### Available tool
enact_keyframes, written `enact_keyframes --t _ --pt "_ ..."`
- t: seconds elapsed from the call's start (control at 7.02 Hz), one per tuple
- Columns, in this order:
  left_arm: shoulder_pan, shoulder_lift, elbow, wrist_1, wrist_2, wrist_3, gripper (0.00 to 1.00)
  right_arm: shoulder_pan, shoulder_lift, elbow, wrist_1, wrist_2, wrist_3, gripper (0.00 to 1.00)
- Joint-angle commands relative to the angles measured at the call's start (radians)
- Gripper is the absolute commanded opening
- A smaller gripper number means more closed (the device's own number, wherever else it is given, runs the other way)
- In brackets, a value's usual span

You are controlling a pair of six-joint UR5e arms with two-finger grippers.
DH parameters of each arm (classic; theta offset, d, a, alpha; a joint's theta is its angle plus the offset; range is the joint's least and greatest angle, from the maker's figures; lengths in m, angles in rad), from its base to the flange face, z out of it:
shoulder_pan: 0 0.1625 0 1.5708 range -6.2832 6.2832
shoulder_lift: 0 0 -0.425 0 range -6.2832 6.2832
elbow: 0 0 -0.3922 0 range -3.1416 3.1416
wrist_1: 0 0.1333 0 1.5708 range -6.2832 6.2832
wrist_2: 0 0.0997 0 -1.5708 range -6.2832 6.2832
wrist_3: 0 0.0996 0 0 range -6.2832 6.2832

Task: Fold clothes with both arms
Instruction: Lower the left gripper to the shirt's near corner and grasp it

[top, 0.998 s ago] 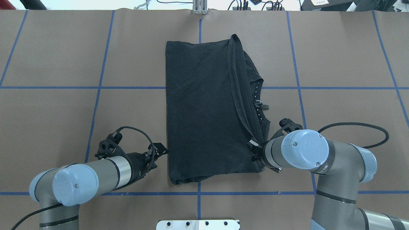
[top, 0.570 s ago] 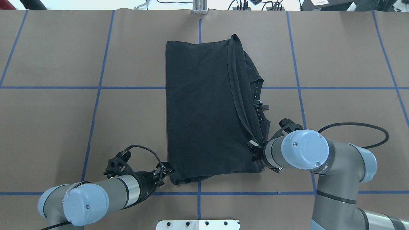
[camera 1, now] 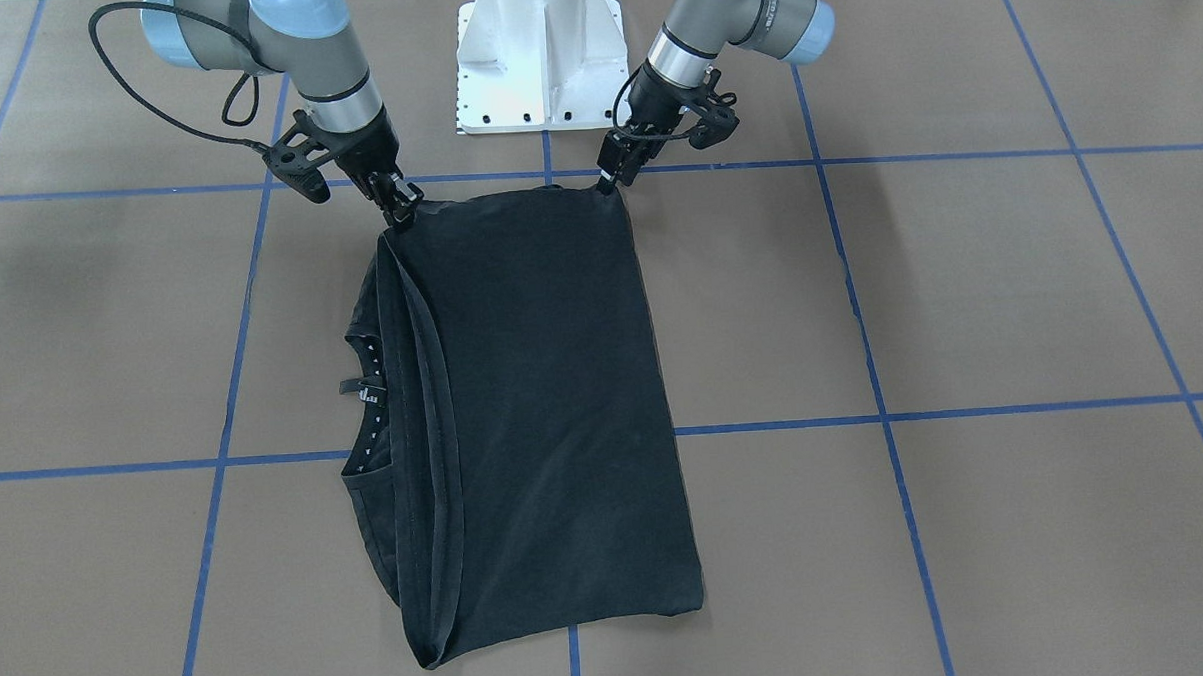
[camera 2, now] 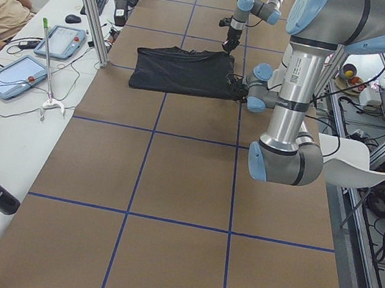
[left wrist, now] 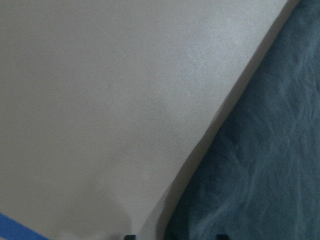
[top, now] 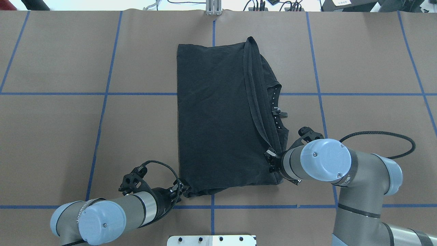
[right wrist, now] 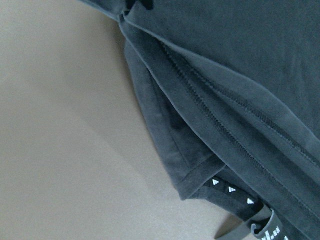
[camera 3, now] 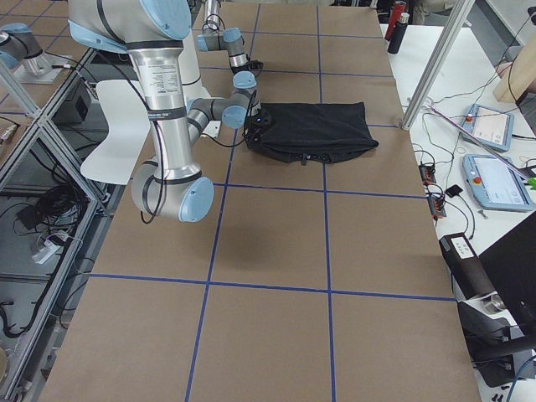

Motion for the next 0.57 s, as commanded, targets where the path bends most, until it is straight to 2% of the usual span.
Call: enact_keyframes --t 0.0,0.14,0.43 --pt "0.0 -0.008 0.005 0.0 0.0 -0.011 0.34 0.0 0.001 0.0 0.0 0.001 0.0 0.0" --pt "0.002 -0.008 0.005 0.0 0.0 -0.02 0.0 0.0 0.001 0.0 0.0 0.001 0.0 0.0" --pt "0.002 -0.01 0.002 0.0 -0.001 -0.02 0.0 0.0 0.003 0.001 0.0 0.001 0.0 0.0"
